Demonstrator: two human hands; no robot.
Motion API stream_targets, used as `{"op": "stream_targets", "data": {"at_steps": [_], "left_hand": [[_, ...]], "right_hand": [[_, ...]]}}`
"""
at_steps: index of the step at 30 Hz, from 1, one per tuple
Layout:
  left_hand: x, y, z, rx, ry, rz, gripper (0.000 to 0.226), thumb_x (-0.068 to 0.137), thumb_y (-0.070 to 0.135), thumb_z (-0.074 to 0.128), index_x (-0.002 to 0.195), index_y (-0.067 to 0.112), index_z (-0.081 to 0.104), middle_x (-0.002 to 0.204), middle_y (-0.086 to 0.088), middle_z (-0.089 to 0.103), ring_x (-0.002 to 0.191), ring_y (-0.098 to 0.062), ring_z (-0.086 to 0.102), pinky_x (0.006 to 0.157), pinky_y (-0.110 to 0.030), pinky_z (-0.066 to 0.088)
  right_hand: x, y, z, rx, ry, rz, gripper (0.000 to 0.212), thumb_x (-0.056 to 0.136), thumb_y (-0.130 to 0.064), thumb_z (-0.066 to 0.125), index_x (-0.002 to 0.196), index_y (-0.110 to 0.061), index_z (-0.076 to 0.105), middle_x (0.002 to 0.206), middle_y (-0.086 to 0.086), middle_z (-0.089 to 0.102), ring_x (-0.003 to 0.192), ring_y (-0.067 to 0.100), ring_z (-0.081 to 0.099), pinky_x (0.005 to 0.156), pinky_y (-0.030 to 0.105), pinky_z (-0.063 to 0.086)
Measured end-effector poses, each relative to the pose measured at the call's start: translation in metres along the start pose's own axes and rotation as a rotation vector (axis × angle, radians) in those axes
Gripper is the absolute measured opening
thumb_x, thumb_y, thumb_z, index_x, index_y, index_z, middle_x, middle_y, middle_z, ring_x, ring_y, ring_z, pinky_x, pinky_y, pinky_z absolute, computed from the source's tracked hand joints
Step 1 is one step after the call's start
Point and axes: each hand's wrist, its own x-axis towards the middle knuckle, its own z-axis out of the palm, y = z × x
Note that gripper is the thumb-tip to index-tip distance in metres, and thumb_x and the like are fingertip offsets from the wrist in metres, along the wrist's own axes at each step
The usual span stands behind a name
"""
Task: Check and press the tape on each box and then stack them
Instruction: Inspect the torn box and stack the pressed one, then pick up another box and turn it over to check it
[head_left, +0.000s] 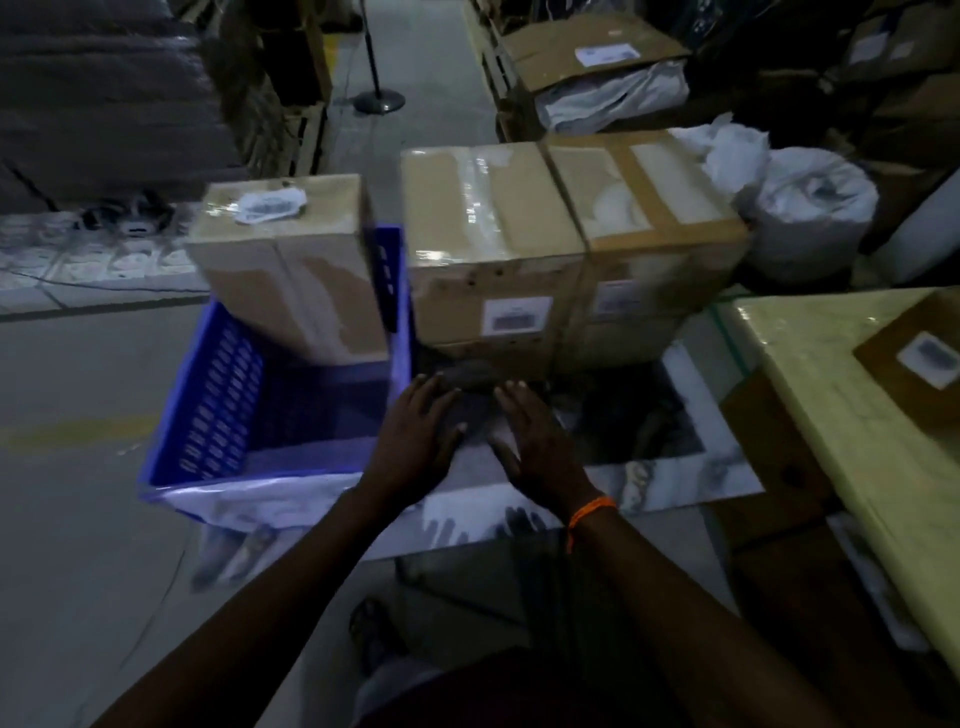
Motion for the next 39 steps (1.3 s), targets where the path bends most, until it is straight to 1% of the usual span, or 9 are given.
{"op": "stream_targets", "data": {"at_steps": [3,8,10,15,19,23,30,36,39], "left_hand": [[-0.006,0.068,0.054,0.023,-0.097,0.063,0.056,0.102,0.048,0.043,0.145,0.013,0.052,0.156,-0.015,0.042,0.147,-0.036,0.033,0.117,-0.054,0.030],[-0.011,0.156,0.128,0.044,-0.313,0.075,0.060,0.103,0.055,0.031,0.145,0.015,0.048,0.154,-0.017,0.044,0.142,-0.038,0.038,0.107,-0.063,0.038],[-0.002,0.185,0.151,0.061,-0.337,0.092,0.060,0.103,0.053,0.032,0.149,0.016,0.044,0.157,-0.016,0.041,0.144,-0.037,0.036,0.110,-0.062,0.036],[0.045,0.247,0.193,0.028,-0.443,0.220,0.061,0.106,0.057,0.023,0.155,0.022,0.029,0.159,-0.013,0.039,0.148,-0.036,0.032,0.114,-0.061,0.031],[0.096,0.309,0.251,0.007,-0.511,0.328,0.064,0.105,0.057,0.027,0.156,0.019,0.036,0.160,-0.012,0.037,0.149,-0.032,0.028,0.114,-0.060,0.029],[0.149,0.371,0.315,0.010,-0.583,0.436,0.065,0.104,0.057,0.025,0.154,0.019,0.040,0.161,-0.009,0.036,0.148,-0.030,0.030,0.113,-0.062,0.032],[0.252,0.471,0.383,-0.071,-0.594,0.520,0.062,0.104,0.050,0.038,0.156,0.015,0.037,0.162,-0.015,0.033,0.147,-0.036,0.031,0.109,-0.063,0.035],[0.321,0.519,0.417,-0.111,-0.598,0.550,0.067,0.105,0.058,0.024,0.155,0.016,0.038,0.163,-0.014,0.032,0.148,-0.038,0.033,0.109,-0.059,0.039],[0.364,0.539,0.435,-0.157,-0.597,0.470,0.069,0.105,0.059,0.024,0.155,0.014,0.037,0.162,-0.015,0.032,0.147,-0.038,0.034,0.110,-0.055,0.042]], "right_hand": [[-0.083,0.068,-0.021,-0.050,-0.036,0.119,0.067,0.102,-0.045,0.051,0.153,-0.003,0.044,0.157,0.022,0.044,0.147,0.036,0.041,0.115,0.054,0.041],[-0.179,0.140,-0.066,-0.147,-0.114,0.358,0.078,0.106,-0.062,0.020,0.154,-0.004,0.043,0.159,0.024,0.040,0.149,0.036,0.034,0.113,0.061,0.040],[-0.198,0.162,-0.083,-0.189,-0.060,0.458,0.079,0.105,-0.064,0.020,0.157,-0.006,0.039,0.162,0.021,0.036,0.151,0.036,0.032,0.117,0.057,0.029],[-0.244,0.220,-0.110,-0.204,-0.018,0.724,0.082,0.100,-0.063,0.039,0.162,-0.013,0.024,0.166,0.016,0.030,0.154,0.033,0.026,0.118,0.062,0.031],[-0.273,0.278,-0.140,-0.224,0.020,0.854,0.087,0.100,-0.071,0.028,0.162,-0.010,0.025,0.168,0.017,0.025,0.156,0.033,0.017,0.122,0.060,0.023],[-0.289,0.345,-0.180,-0.278,0.014,0.935,0.089,0.100,-0.073,0.025,0.163,-0.010,0.024,0.168,0.019,0.025,0.156,0.036,0.022,0.120,0.062,0.028],[-0.278,0.454,-0.273,-0.238,0.094,1.056,0.088,0.100,-0.072,0.029,0.165,-0.021,-0.001,0.173,0.007,-0.004,0.159,0.021,-0.012,0.129,0.050,0.003],[-0.247,0.523,-0.311,-0.004,0.373,1.207,0.107,0.087,-0.088,0.023,0.165,-0.015,0.016,0.171,0.014,0.015,0.159,0.028,0.009,0.127,0.047,0.015],[-0.234,0.573,-0.332,0.123,0.472,1.222,0.101,0.092,-0.079,0.040,0.163,-0.011,0.021,0.168,0.018,0.021,0.156,0.032,0.018,0.124,0.053,0.026]]}}
